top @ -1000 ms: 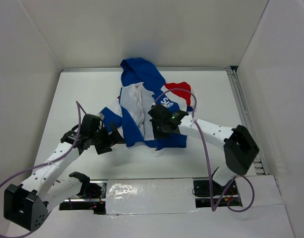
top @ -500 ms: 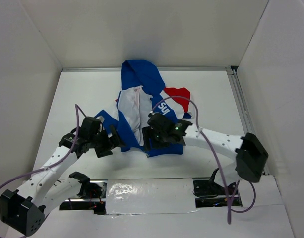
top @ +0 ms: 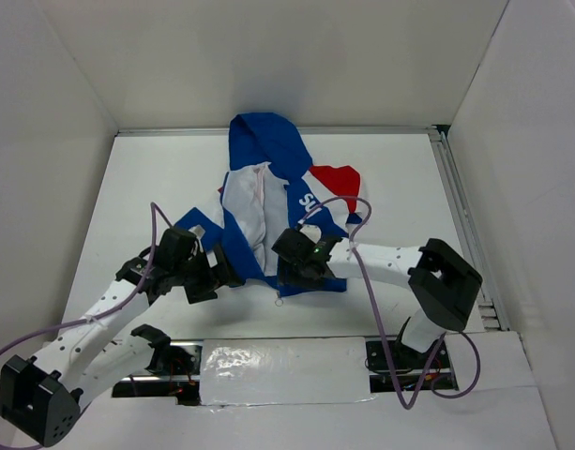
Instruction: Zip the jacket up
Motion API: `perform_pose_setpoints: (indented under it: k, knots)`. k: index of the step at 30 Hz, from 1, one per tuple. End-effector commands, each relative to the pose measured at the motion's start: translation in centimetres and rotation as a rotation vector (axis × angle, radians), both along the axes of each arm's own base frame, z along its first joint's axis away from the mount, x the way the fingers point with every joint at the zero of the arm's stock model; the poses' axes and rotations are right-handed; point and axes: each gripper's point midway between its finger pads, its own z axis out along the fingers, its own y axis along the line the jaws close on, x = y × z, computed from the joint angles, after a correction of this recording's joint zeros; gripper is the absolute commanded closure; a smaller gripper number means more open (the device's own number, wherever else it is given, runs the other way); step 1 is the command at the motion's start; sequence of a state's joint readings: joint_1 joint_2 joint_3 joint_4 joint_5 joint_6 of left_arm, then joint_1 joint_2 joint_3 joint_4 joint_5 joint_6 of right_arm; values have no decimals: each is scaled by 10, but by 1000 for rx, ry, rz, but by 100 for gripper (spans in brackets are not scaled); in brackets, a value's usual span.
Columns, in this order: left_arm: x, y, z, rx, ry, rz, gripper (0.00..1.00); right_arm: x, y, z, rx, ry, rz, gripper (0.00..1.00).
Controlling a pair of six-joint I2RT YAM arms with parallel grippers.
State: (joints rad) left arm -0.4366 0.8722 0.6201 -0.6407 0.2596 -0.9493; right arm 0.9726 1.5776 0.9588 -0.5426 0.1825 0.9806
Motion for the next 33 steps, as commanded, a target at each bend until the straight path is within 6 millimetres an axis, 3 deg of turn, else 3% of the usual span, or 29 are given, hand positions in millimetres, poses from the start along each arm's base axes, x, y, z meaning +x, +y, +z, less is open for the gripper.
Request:
perform_pose_setpoints:
  k: [1, 7, 17, 23, 26, 30, 33]
  knots:
    - [0, -10, 7, -58, -29, -28, 1, 16, 23, 6, 35, -58, -61, 26]
    - [-2, -6, 4, -32, -20, -14, 1, 13, 30, -16, -11, -16, -87, 27]
    - [-5, 0, 1, -3, -7, 22, 1, 11, 13, -54, -200, 46, -161, 30]
    - [-6, 3, -3, 25, 16, 39, 1, 6, 2, -70, -283, 75, -182, 54]
    - [-5, 3, -3, 26, 14, 33, 1, 8, -7, -58, -267, 19, -210, 66]
    - [-3, 1, -2, 20, 8, 28, 1, 16, -7, -16, -177, -91, -208, 75]
    - [0, 0, -3, 30, 12, 24, 1, 13, 0, 3, -93, -128, -155, 76]
